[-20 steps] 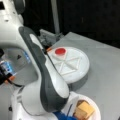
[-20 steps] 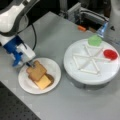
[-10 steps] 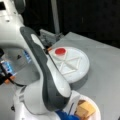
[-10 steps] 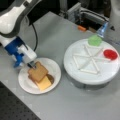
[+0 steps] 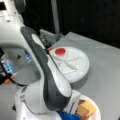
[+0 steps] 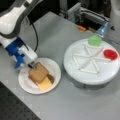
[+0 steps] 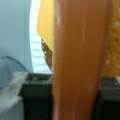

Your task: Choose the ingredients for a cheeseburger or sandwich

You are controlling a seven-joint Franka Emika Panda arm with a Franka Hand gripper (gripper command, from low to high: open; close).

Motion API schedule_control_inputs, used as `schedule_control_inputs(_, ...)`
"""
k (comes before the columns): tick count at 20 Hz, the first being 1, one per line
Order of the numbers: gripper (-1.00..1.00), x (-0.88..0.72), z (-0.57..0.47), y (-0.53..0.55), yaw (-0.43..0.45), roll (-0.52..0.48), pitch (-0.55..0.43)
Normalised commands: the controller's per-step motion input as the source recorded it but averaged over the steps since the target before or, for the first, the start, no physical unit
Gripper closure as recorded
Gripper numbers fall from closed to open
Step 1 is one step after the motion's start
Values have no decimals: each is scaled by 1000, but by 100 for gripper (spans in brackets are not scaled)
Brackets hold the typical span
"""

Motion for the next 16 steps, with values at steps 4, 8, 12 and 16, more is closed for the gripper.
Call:
schedule_control_inputs(4, 100, -132, -3, 130, -86, 69, -203)
schedule_control_inputs(8, 100, -133, 36, 130, -87, 61, -194)
schedule_control_inputs(12, 100, -135, 42, 140, -83, 65, -198)
schedule_control_inputs(16, 100, -151, 56, 144, -82, 72, -198)
